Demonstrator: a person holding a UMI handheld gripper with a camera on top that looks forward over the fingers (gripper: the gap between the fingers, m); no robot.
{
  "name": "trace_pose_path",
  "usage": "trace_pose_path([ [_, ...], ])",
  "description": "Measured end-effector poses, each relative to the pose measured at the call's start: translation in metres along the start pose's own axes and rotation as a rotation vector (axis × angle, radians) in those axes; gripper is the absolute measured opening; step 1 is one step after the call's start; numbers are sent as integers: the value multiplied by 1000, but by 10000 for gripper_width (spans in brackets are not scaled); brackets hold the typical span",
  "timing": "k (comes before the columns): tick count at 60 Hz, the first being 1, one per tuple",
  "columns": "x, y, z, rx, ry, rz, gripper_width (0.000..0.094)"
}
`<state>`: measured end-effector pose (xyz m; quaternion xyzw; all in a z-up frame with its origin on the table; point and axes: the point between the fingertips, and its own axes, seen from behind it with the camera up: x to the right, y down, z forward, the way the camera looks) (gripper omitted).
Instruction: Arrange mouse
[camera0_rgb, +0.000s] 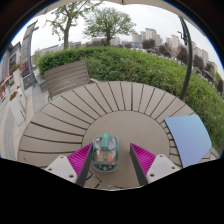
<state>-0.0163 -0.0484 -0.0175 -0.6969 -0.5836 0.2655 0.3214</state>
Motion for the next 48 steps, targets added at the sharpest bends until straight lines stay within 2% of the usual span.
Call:
trace_pose_path([
  [1,-1,0,0,-2,-7,-2,633],
  [2,-1,-1,0,-2,-10,-5,491],
  [3,2,-2,1,-1,7,-8,419],
  [5,5,-1,2,-7,19,3,412],
  [13,18,-13,-14,-37,-37,84,388],
  [23,120,-91,-59,122,3,74,388],
  [28,191,-105,-57,143,41,98,388],
  [37,297,-79,-23,125,159,95,388],
  [48,322,-22,12,29,159,88,400],
])
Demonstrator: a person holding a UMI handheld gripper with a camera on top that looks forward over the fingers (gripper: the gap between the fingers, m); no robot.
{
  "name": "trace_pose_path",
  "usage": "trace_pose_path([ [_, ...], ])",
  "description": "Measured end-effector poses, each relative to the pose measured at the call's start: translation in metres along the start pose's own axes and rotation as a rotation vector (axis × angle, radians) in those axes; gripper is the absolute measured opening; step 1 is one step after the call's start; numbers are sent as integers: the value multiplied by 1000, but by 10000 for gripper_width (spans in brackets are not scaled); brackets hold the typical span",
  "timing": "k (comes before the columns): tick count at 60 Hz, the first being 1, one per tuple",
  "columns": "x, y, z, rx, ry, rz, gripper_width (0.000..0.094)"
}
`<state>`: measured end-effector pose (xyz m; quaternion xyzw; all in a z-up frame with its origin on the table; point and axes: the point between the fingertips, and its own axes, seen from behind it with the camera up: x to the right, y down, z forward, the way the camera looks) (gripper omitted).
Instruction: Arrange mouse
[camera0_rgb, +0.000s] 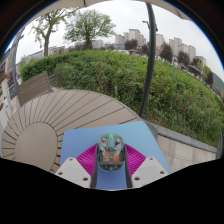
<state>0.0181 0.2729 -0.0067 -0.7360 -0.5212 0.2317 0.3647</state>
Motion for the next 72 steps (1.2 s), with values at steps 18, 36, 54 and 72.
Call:
trace_pose_path([
  [18,-12,-5,-52,-20,48,39,850],
  [36,-108,6,-249,-91,25,100,846],
  [54,-190,43,-343,-110,31,76,848],
  [72,-249,43,-356,-104,-6,33,845],
])
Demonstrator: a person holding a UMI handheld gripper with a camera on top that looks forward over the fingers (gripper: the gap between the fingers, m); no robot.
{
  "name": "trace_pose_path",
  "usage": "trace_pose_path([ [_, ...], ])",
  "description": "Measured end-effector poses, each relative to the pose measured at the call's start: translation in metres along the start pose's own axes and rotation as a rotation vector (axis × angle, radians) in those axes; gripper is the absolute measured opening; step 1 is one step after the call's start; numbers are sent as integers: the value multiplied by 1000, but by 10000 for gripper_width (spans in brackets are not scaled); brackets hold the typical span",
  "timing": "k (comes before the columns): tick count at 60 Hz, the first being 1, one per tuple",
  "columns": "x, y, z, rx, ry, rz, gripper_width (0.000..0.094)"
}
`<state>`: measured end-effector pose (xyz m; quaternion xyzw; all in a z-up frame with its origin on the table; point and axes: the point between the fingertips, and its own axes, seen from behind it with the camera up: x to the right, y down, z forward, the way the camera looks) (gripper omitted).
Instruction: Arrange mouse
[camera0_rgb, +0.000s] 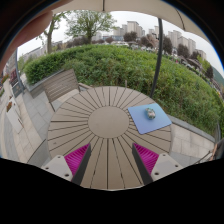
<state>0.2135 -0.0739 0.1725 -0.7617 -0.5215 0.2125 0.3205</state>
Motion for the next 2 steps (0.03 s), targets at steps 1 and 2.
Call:
trace_pose_path([
  [1,-3,0,-1,1,-2,3,845],
  [2,-4,-1,-1,2,-2,5,847],
])
